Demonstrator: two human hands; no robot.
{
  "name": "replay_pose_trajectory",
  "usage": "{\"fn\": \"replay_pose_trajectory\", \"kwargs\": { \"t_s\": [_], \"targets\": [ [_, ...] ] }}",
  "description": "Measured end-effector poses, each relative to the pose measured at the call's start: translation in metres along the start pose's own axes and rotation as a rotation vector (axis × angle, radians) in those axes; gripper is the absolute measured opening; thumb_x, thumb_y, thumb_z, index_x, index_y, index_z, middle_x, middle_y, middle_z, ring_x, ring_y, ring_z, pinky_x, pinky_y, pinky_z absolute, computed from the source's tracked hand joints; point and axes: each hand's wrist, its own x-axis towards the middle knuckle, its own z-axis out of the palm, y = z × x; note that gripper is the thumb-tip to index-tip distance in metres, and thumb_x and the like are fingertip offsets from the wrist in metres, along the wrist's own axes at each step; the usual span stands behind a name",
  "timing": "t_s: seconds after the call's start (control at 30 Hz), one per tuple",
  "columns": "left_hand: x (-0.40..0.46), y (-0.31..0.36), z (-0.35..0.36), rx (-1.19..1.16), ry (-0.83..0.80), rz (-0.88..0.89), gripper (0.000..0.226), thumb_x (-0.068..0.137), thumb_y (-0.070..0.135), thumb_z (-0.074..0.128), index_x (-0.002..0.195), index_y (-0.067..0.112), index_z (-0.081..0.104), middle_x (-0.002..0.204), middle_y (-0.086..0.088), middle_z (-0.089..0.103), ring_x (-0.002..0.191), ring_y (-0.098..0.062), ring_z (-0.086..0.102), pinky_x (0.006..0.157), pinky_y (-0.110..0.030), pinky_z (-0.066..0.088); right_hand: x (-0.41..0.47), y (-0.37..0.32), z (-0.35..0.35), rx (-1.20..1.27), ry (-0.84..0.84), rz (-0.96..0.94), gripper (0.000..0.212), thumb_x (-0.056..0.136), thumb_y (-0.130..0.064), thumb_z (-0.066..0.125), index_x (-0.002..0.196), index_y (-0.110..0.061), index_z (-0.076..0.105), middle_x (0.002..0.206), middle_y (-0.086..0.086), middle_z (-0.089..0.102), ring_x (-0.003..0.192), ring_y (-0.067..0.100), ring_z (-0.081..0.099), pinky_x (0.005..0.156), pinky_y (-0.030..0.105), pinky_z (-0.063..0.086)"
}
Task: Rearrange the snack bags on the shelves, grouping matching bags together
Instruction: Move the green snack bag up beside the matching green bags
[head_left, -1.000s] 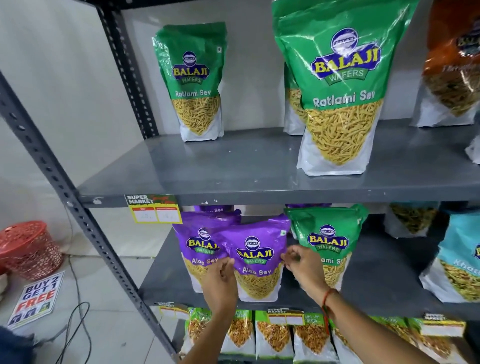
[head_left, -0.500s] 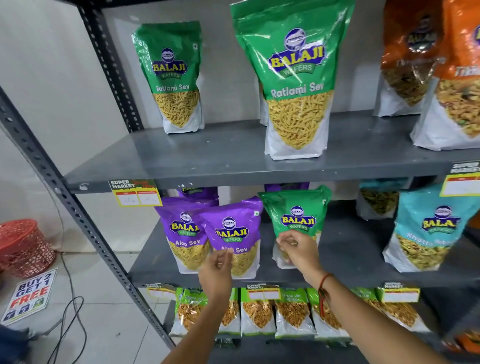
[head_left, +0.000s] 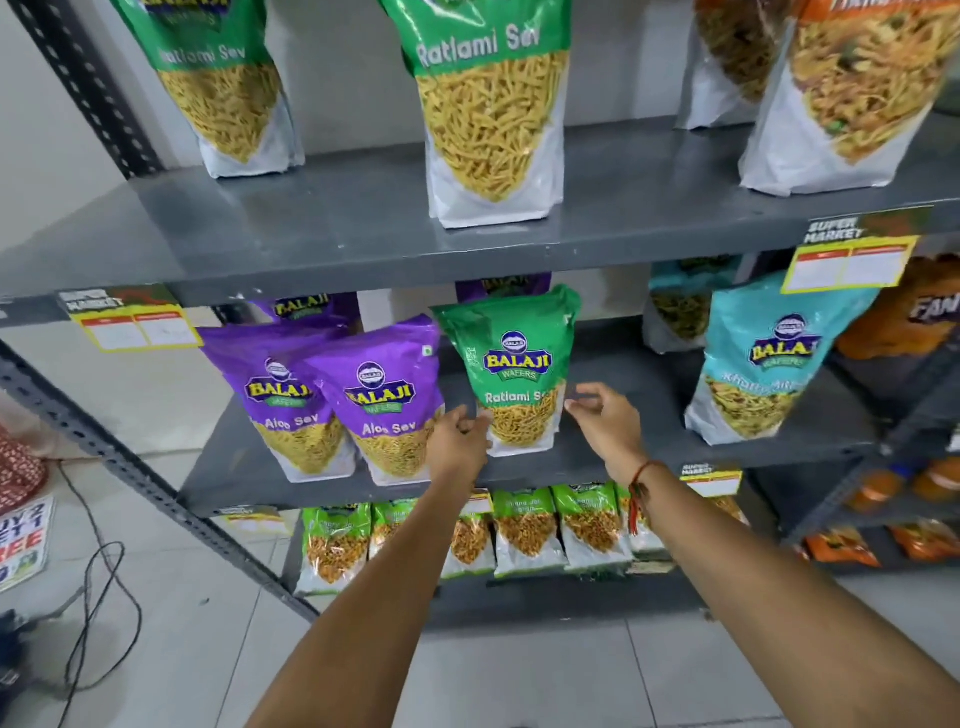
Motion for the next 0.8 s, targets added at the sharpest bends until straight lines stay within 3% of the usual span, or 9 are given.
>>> {"fn": "replay_pose_trajectory", "kwargs": {
  "t_s": [0.07,0.13,0.2,0.27,0.4,0.47,0.57,0.67,0.8],
  "targets": [
    [0.01,0.002,0.006,0.012,0.027,-0.014,0.054,0.094,0.04,0.056,0.14,0.012,0.047,0.1,-0.005,0.071,0.074,-0.017,0.064,0.089,-0.043,0.057,0.012,0.0,0.006,-0.01,-0.007,0.017,0.035,0.086,-0.027,0.064,0.12,-0.02,0.061,0.11,0.005,0.071,0.095,0.016,0.06,0.083,0.025,0.044],
    [0.016,0.003,0.01,0.06,0.109,0.005,0.045,0.097,0.038,0.051,0.134,0.011,0.053,0.101,0.0,0.068,0.081,-0.018,0.062,0.086,-0.031,0.052,0.023,0.0,0.013,0.012,-0.015,0.032,0.038,0.088,-0.025,0.062,0.125,-0.017,0.057,0.114,0.005,0.068,0.099,0.017,0.06,0.082,0.023,0.042],
    [0.024,0.002,0.013,0.055,0.178,0.057,0.039,0.097,0.039,0.048,0.123,0.014,0.062,0.102,-0.005,0.074,0.084,-0.021,0.068,0.077,-0.033,0.054,0.032,-0.004,0.019,0.026,-0.013,0.024,0.035,0.09,-0.023,0.06,0.122,-0.012,0.058,0.109,0.006,0.067,0.092,0.013,0.057,0.072,0.01,0.042],
    [0.03,-0.001,0.018,-0.001,0.203,0.076,0.033,0.096,0.037,0.049,0.106,0.012,0.069,0.084,-0.009,0.076,0.065,-0.019,0.069,0.067,-0.036,0.057,0.039,-0.005,0.023,0.035,-0.003,-0.018,0.025,0.089,-0.021,0.061,0.111,-0.008,0.064,0.101,0.007,0.069,0.086,0.012,0.058,0.059,0.003,0.04],
    [0.027,0.004,0.028,-0.094,0.248,0.102,0.018,0.095,0.029,0.056,0.09,0.016,0.067,0.068,-0.003,0.07,0.059,-0.018,0.067,0.062,-0.032,0.057,0.049,-0.003,0.027,0.065,0.095,-0.043,0.017,0.086,-0.02,0.066,0.094,-0.007,0.072,0.092,0.01,0.074,0.081,0.015,0.063,0.073,0.027,0.05],
    [0.021,0.011,0.031,-0.092,0.262,0.114,0.011,0.094,0.025,0.06,0.089,0.019,0.068,0.067,0.003,0.066,0.057,-0.009,0.062,0.056,-0.022,0.048,0.051,0.0,0.025,0.08,0.136,-0.041,0.017,0.085,-0.021,0.067,0.09,-0.006,0.074,0.091,0.015,0.076,0.08,0.018,0.066,0.077,0.033,0.053],
    [0.017,0.011,0.032,-0.082,0.288,0.077,0.018,0.092,0.024,0.064,0.094,0.009,0.073,0.073,-0.002,0.071,0.056,-0.001,0.056,0.051,-0.015,0.039,0.046,0.004,0.019,0.057,0.144,-0.08,0.019,0.085,-0.023,0.068,0.088,-0.006,0.075,0.089,0.016,0.077,0.083,0.025,0.07,0.077,0.039,0.055],
    [0.006,0.011,0.035,-0.111,0.296,0.071,0.021,0.089,0.026,0.067,0.097,0.009,0.076,0.082,-0.009,0.076,0.063,-0.015,0.062,0.059,-0.024,0.049,0.036,0.009,0.007,0.035,0.147,-0.093,0.017,0.084,-0.024,0.069,0.087,-0.009,0.076,0.087,0.015,0.077,0.084,0.027,0.07,0.076,0.04,0.055],
    [-0.019,0.011,0.037,-0.108,0.275,0.077,0.024,0.088,0.031,0.067,0.098,0.011,0.077,0.081,-0.005,0.076,0.074,-0.021,0.069,0.073,-0.039,0.059,0.015,0.014,-0.015,-0.022,0.144,-0.124,0.017,0.083,-0.024,0.069,0.088,-0.009,0.076,0.086,0.011,0.076,0.08,0.019,0.068,0.075,0.032,0.053]
  ]
}}
